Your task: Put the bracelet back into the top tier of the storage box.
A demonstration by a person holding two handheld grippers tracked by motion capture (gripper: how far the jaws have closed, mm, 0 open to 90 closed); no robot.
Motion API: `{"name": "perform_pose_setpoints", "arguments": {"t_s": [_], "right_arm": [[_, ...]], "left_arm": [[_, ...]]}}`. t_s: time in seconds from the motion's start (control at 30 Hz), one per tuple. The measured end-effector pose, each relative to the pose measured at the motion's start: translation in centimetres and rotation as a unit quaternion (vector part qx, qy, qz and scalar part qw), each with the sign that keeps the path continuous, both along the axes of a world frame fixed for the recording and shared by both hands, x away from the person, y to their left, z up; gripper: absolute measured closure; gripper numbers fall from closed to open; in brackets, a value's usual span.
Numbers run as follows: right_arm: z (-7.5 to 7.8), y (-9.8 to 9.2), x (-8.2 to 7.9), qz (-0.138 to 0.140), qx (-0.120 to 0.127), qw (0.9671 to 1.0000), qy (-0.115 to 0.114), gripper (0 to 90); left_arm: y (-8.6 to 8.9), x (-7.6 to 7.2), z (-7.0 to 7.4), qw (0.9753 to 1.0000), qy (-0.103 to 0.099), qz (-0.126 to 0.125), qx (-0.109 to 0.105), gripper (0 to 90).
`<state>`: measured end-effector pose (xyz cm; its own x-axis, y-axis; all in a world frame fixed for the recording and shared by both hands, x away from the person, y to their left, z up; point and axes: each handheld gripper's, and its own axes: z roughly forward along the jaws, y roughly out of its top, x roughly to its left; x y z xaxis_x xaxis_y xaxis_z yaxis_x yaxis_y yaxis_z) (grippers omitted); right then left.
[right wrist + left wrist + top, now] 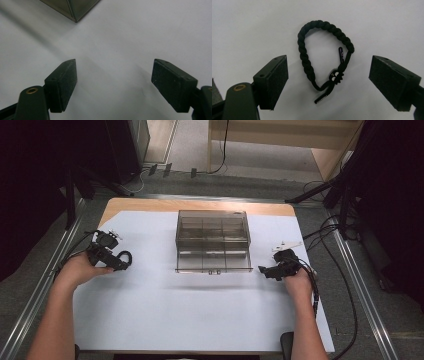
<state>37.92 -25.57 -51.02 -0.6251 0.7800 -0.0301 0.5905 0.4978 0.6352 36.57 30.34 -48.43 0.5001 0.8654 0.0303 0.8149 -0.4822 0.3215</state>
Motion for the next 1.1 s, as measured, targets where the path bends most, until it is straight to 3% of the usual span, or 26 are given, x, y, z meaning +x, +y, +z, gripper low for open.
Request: {"name": "perform_pose_setpoints", "arguments": {"t_s": [0.17, 0.3, 0.33, 0.4, 0.6, 0.73, 0.9, 1.0, 1.1], "right_arm": [[0.1, -0.3, -0.3, -0.004, 0.004, 1.0000, -0.007, 21.5], [0.1, -0.7, -0.6, -0.009, 0.003, 0.9999, -0.004, 21.5], [0.1, -0.9, -0.8, -0.011, 0.004, 0.9999, -0.005, 21.5], [0.1, -1.0, -0.9, -0.013, 0.003, 0.9999, -0.005, 21.5], [0.1, -1.1, -1.0, -0.014, 0.002, 0.9999, -0.004, 21.5], [0.1, -1.1, -1.1, -0.013, 0.001, 0.9999, -0.003, 21.5], [0.1, -1.1, -1.0, -0.012, 0.001, 0.9999, -0.005, 21.5], [0.1, -1.2, -1.0, -0.014, 0.003, 0.9999, -0.005, 22.0], [0.2, -1.3, -1.0, -0.016, 0.007, 0.9998, -0.007, 23.0]], "left_arm": [[0.0, 0.5, -0.7, 1.0000, 0.002, 0.001, 0.007, 17.3], [0.1, 0.9, -1.6, 0.9994, 0.003, -0.001, 0.035, 19.0], [0.3, 0.9, -1.5, 0.9998, 0.008, -0.007, 0.016, 23.3], [0.5, 1.0, -1.6, 0.9998, 0.017, -0.003, 0.006, 28.6], [0.5, 1.0, -1.5, 0.9997, 0.024, 0.004, 0.002, 31.1], [0.3, 1.0, -1.4, 0.9995, 0.026, 0.015, 0.000, 37.5], [0.3, 1.2, -1.1, 0.9983, 0.033, 0.048, -0.001, 53.0], [0.5, 1.3, -0.9, 0.9968, 0.038, 0.071, -0.001, 66.9], [0.4, 1.3, -0.9, 0.9968, 0.038, 0.071, -0.001, 72.2]]}}
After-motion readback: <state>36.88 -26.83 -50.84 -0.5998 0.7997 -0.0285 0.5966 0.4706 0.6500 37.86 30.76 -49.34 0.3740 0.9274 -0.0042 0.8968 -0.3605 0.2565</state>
